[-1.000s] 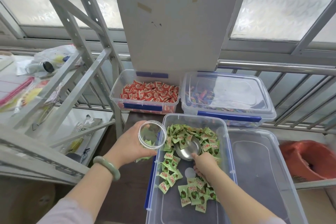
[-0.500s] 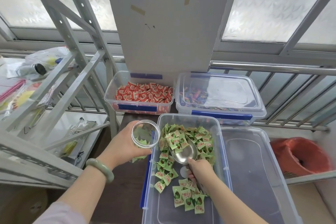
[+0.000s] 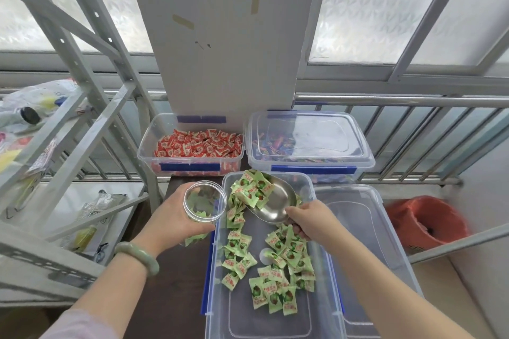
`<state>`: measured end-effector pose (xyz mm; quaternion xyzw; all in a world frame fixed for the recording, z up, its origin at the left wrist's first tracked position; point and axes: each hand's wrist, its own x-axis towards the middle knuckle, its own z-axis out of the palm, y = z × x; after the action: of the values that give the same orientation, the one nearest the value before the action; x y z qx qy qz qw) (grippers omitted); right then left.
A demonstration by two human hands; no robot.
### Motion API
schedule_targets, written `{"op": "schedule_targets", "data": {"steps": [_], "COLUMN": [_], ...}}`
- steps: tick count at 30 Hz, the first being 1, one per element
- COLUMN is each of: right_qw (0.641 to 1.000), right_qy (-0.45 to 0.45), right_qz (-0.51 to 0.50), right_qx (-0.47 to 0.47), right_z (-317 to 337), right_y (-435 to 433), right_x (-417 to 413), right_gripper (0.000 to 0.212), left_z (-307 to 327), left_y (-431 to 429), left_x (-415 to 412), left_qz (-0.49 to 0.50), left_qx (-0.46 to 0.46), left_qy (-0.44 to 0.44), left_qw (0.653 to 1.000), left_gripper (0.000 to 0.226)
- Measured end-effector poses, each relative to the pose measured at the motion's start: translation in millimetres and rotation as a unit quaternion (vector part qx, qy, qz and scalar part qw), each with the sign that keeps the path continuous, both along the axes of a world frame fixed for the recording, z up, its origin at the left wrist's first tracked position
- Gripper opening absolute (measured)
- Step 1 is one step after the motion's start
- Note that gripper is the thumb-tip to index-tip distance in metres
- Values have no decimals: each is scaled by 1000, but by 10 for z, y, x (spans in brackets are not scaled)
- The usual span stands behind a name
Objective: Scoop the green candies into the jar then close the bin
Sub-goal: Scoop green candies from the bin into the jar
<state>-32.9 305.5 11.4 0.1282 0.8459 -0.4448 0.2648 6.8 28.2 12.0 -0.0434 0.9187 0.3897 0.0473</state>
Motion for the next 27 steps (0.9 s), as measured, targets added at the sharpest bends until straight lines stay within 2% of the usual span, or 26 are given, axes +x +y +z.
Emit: {"op": "schedule_targets", "data": {"steps": [6, 12, 18, 22, 27], "right_qw": [987, 947, 898, 880, 830], "right_qy": [58, 76, 118, 135, 188], "right_qz": [130, 258, 344, 372, 413], "right_qx": [76, 177, 248, 262, 323], "right_z": [580, 905, 1107, 1221, 1357], "right_y": [-101, -411, -649, -742, -854], "right_x": [-173, -307, -317, -315, -306], "right_gripper": [33, 41, 46, 43, 50], "left_z": [-8, 10, 0, -23, -9], "left_y": [6, 18, 6, -1, 8], "left_x": [-1, 31, 42, 44, 29], "left_qz": [-4, 0, 6, 14, 9], "left_qx": [5, 5, 10, 14, 16], "left_qy": [-8, -2, -6, -11, -6], "left_qw": [1000, 1000, 1000, 1000, 1000], "left_gripper": [81, 82, 84, 84, 83]}}
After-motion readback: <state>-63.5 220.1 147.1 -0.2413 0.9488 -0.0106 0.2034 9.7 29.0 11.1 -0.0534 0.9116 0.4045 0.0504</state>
